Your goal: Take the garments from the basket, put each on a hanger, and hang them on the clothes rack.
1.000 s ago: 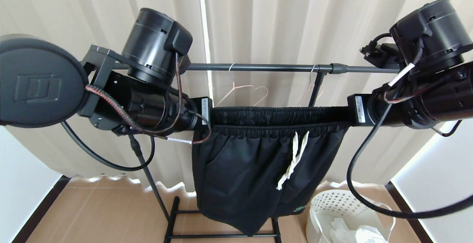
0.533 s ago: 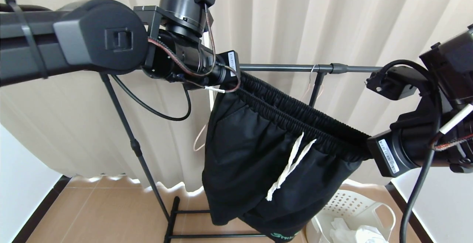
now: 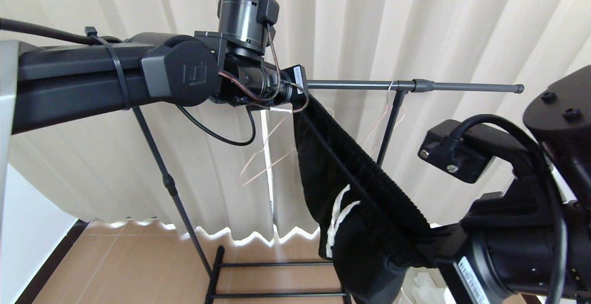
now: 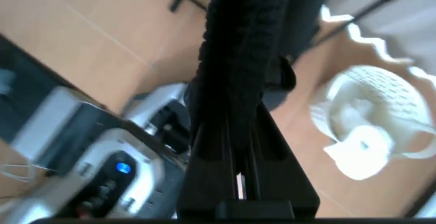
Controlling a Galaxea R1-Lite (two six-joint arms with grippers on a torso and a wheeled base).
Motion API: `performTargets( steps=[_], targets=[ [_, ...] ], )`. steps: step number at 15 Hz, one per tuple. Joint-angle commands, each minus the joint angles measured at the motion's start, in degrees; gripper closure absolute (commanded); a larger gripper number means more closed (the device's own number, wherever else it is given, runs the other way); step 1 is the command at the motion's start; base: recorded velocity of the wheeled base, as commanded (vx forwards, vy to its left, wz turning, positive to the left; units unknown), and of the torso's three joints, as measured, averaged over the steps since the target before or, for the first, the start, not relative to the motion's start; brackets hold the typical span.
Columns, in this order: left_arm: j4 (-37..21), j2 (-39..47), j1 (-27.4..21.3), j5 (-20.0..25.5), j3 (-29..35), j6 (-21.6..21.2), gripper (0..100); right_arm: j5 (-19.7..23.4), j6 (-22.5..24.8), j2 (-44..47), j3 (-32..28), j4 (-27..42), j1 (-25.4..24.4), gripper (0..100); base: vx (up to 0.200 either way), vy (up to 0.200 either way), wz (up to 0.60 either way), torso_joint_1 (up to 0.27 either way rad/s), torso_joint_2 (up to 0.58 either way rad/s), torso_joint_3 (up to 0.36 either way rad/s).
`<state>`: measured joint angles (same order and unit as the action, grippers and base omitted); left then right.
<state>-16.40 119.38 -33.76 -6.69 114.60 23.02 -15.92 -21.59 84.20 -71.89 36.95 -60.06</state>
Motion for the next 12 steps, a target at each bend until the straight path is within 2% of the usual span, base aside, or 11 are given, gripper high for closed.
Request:
performTargets(
  steps=[1, 3, 5, 6, 7, 12],
  targets=[
    [0.2, 0.3, 0.4, -0.1, 0.0, 0.1, 100, 1.2, -2.7, 4.3, -0.3, -3.3, -3.6, 100, 0.0, 0.0, 0.0, 0.0, 0.0, 0.0],
    [0.2, 0.3, 0.4, -0.1, 0.0, 0.1, 100, 3.0, -5.5, 5.0, -0.3, -6.3, -4.6, 100, 0.0, 0.0, 0.0, 0.0, 0.0, 0.0],
    [0.2, 0.4, 0.4, -0.1, 0.0, 0.1, 100, 7.5, -7.4, 4.4, -0.4, -9.7, -4.7, 100, 0.0, 0.0, 0.0, 0.0, 0.0, 0.0],
    [0.2, 0.4, 0.4, -0.1, 0.0, 0.1, 100, 7.5, -7.4, 4.4, -0.4, -9.7, -4.7, 100, 0.0, 0.0, 0.0, 0.0, 0.0, 0.0],
    [0.2, 0.6, 0.3, -0.1, 0.0, 0.1, 100, 11.1, -8.3, 3.6, -0.4, -10.4, -4.7, 100, 0.0, 0.0, 0.0, 0.0, 0.0, 0.0],
    [0.1, 0.5, 0.2, -0.1, 0.0, 0.1, 100, 11.9, -8.1, 3.7, -0.1, -11.5, -4.6, 100, 0.0, 0.0, 0.0, 0.0, 0.0, 0.0]
  ],
)
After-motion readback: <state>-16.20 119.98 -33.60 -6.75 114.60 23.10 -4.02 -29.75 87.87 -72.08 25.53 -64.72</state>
